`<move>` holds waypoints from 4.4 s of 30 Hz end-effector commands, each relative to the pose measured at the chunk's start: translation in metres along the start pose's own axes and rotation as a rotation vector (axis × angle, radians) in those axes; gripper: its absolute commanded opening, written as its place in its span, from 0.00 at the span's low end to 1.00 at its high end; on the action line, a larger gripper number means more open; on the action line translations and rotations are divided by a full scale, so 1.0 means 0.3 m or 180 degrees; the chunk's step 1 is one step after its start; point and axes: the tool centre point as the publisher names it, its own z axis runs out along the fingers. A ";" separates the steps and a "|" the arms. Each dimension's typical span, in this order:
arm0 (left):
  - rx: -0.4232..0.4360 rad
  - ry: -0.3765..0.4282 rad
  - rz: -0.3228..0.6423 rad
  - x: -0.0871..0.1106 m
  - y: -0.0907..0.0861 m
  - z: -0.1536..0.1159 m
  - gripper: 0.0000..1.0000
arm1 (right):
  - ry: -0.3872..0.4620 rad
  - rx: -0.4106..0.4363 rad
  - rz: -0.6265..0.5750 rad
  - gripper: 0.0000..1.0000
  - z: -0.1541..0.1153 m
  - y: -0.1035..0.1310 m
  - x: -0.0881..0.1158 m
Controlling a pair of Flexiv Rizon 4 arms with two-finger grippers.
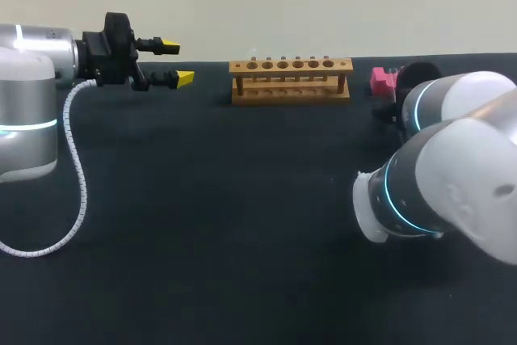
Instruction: Grasp the test tube, adjust it, and insert it.
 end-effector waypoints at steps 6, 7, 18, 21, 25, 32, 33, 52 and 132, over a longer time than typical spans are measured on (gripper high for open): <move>0.0014 0.0008 -0.0003 -0.001 0.006 0.002 1.00 | 0.0007 -0.0017 0.0015 0.00 -0.002 -0.012 -0.002; 0.0014 0.0008 -0.0003 -0.001 0.006 0.002 1.00 | 0.0009 -0.0014 0.0019 0.00 -0.002 -0.012 -0.002; 0.0014 0.0008 -0.0003 -0.001 0.006 0.002 1.00 | -0.0027 0.0007 0.0081 0.00 -0.033 -0.008 -0.022; 0.0014 0.0008 -0.0003 -0.001 0.006 0.002 1.00 | -0.0057 0.0003 0.0095 0.00 -0.053 -0.001 -0.034; 0.0014 0.0008 -0.0003 -0.001 0.006 0.002 1.00 | -0.0104 0.0050 0.0093 0.00 -0.090 0.004 -0.050; 0.0014 0.0008 -0.0003 -0.001 0.006 0.002 1.00 | -0.0104 0.0114 0.0103 0.00 -0.160 0.012 -0.081; 0.0014 0.0008 -0.0003 -0.001 0.006 0.002 1.00 | -0.0106 0.0126 0.0103 0.00 -0.171 0.015 -0.088; 0.0014 0.0008 -0.0003 -0.001 0.006 0.002 1.00 | -0.0086 0.0321 0.0113 0.00 -0.312 0.171 -0.182; 0.0014 0.0008 -0.0003 -0.001 0.006 0.002 1.00 | 0.0010 -0.0101 0.0184 0.00 -0.176 0.581 -0.178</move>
